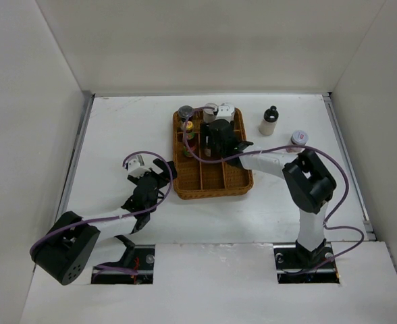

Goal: Organize the condiment bottles

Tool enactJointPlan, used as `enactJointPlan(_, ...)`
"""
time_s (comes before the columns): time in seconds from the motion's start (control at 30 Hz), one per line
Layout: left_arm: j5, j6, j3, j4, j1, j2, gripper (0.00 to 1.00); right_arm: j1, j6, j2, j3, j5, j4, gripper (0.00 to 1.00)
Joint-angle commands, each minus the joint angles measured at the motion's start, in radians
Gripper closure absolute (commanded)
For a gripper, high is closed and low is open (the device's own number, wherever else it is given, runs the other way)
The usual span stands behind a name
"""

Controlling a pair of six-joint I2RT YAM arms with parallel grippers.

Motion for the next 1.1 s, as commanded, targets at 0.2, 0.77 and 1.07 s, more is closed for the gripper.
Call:
enactJointPlan(0.2,0.017,-0.009,0.026,0.062,0.003,-0.006,0.00,-0.043,0.009,-0.323,-0.080,0.044,0.060,0.02)
enactJointPlan(0.77,0.028,-0.009,0.033,0.062,-0.008,0.003,0.00,-0.612,-0.019,-0.400,-0.350,0.175,-0.003,0.00)
enactJointPlan(1.07,0.043,-0.013,0.042,0.066,-0.002,0.031,0.00,-0.687,0.018,-0.291,-0.316,0.012,0.026,0.00)
